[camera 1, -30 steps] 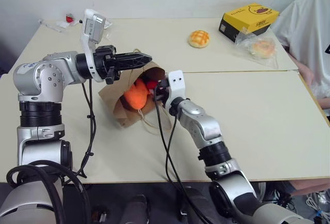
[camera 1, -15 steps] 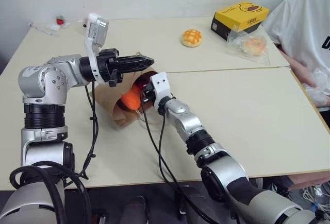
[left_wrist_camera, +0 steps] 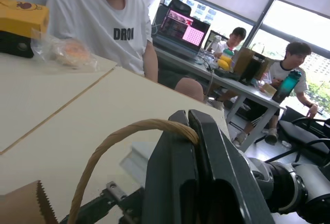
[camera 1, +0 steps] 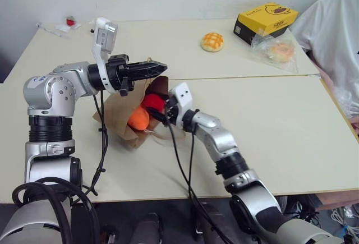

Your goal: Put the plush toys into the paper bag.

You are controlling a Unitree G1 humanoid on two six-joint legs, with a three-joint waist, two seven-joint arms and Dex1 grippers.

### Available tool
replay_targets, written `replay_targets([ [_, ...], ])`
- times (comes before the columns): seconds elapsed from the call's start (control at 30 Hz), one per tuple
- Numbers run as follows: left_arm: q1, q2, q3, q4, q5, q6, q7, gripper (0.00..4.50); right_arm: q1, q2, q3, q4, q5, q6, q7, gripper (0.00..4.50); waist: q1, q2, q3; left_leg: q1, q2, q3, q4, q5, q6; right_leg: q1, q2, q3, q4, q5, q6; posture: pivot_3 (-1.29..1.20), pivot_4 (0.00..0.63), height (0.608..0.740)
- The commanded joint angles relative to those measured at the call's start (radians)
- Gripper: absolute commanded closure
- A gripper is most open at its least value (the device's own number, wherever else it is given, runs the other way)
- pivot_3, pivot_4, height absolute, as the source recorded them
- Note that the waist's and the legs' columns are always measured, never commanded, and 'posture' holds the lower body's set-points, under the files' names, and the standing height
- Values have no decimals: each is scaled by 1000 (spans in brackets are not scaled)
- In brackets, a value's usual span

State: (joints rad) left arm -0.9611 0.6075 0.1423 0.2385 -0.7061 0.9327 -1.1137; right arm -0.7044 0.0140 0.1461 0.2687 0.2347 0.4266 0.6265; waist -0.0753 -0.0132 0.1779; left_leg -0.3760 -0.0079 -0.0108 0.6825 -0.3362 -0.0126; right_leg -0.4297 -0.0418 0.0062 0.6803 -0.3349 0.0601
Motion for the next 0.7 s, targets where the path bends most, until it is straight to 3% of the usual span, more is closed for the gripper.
replay_targets([
  [0.03, 15, -11, 26, -32, -18, -29, 11, 4500, 38, -65, 3, -225, 115, 170, 89, 58, 4, 0, 0, 0, 0, 0, 0, 0, 0, 0, 0, 0, 0, 0, 0, 0, 150, 740],
  [0.17, 33, -23, 30, -41, -21, -40, 18, 4500, 111, -185, -5, -374, 185, 284, 148, 58, 20, 0, 0, 0, 0, 0, -1, 0, 0, 0, 0, 0, -1, 0, 0, 0, 150, 740],
  [0.27, 39, -27, 29, -54, -21, -43, 24, 4500, 163, -245, -102, -469, 277, 409, 112, 58, 28, 0, 0, 0, 0, 1, 0, 0, 1, 0, 0, 0, -2, 0, 0, 0, 150, 740],
  [0.37, 46, -19, 34, -63, -26, -40, 19, 4500, 233, -314, -242, -581, 436, 655, 64, 58, 40, 0, 0, -1, 0, 1, 0, 0, 1, 0, 0, 0, -2, 0, 0, 0, 150, 740],
  [0.43, 49, -13, 31, -68, -25, -39, 12, 4500, 263, -323, -369, -614, 601, 928, 33, 58, 47, 0, 0, -1, 0, 1, 0, -1, 1, 0, 0, 0, -3, 0, 0, 0, 150, 740],
  [0.53, 52, -2, 27, -70, -24, -44, -1, 4500, 304, -228, -527, -622, 749, 1163, -78, 58, 46, 0, 0, -1, 0, 0, -1, -1, 1, 1, 0, 0, -3, 0, 0, 0, 150, 740],
  [0.7, 50, -3, 30, -67, -20, -56, 2, 4500, 401, -73, -551, -568, 862, 1188, -382, 58, 46, 0, 0, -1, 0, 1, -1, 0, 1, 0, 0, 1, -2, 0, 0, 0, 150, 740],
])
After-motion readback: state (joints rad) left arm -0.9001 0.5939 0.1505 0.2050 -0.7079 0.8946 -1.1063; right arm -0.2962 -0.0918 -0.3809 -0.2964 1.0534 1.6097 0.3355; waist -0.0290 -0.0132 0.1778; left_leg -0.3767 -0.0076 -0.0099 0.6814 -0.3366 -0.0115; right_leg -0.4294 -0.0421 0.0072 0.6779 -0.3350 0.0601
